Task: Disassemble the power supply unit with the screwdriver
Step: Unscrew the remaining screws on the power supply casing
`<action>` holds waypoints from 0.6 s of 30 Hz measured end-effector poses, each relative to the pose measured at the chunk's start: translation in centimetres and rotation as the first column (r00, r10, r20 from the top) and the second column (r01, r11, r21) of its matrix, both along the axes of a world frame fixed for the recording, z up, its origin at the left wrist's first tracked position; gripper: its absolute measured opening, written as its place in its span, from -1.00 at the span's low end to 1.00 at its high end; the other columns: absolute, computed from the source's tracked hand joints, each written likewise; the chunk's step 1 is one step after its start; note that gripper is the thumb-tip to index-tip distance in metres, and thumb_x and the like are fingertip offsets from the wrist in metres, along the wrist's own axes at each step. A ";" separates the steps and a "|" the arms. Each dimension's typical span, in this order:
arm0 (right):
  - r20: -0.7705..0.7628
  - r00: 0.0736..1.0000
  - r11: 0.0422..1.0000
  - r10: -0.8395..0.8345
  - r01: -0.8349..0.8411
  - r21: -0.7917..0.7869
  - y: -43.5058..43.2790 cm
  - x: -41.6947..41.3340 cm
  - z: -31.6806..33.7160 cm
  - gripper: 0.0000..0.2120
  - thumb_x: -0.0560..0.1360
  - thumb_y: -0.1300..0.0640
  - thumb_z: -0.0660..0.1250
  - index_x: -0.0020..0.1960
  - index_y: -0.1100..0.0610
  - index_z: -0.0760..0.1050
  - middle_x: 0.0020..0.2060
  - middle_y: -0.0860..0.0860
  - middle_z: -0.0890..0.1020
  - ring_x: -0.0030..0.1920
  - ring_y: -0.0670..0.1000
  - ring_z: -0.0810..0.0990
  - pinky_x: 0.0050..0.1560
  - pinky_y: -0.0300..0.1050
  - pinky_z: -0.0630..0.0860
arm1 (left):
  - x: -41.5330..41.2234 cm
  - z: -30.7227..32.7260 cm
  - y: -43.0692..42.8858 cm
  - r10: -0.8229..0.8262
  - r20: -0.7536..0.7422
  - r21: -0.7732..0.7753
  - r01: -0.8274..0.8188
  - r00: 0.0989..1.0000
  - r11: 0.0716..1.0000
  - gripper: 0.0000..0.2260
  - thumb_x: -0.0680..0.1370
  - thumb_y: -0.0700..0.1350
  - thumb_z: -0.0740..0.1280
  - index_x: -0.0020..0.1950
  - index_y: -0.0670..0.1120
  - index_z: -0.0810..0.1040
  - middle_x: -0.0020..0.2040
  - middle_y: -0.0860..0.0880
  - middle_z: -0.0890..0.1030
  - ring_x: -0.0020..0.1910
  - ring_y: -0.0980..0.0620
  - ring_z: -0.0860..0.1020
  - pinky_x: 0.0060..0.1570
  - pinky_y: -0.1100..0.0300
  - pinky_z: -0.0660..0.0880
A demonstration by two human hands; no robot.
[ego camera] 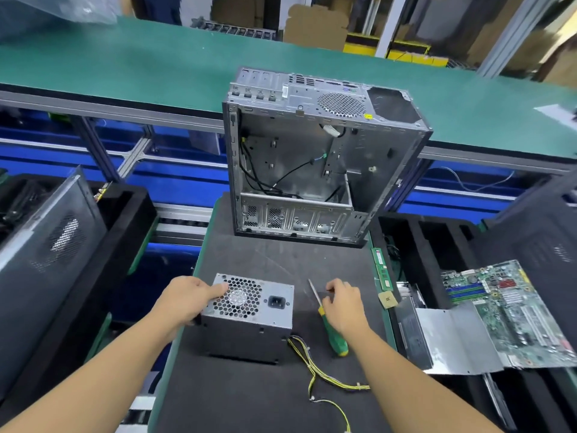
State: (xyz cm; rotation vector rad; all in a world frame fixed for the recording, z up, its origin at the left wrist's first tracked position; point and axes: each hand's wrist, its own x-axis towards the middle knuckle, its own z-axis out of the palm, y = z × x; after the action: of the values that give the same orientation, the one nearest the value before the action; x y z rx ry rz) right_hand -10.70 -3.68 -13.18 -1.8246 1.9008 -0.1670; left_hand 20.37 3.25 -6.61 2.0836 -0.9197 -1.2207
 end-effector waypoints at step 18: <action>0.281 0.944 0.979 -0.174 0.196 -0.053 -2.2 0.3 5.8 -0.75 0.58 -0.20 0.20 -0.03 -0.01 0.36 -0.17 -0.06 0.58 -0.20 0.06 0.55 -0.24 -0.05 0.43 | -4.8 0.4 1.1 -0.151 -0.311 0.075 0.183 0.938 0.980 -0.70 0.49 0.02 0.51 -0.18 -0.11 0.45 -0.19 -0.11 0.71 -0.21 -0.01 0.69 -0.29 0.14 0.61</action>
State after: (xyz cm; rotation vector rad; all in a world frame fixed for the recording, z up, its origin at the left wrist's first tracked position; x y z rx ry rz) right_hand -10.37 -5.86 -7.38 -1.5739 1.8841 -0.5408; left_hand 15.56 4.36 -6.22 1.8490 -0.9188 -1.6568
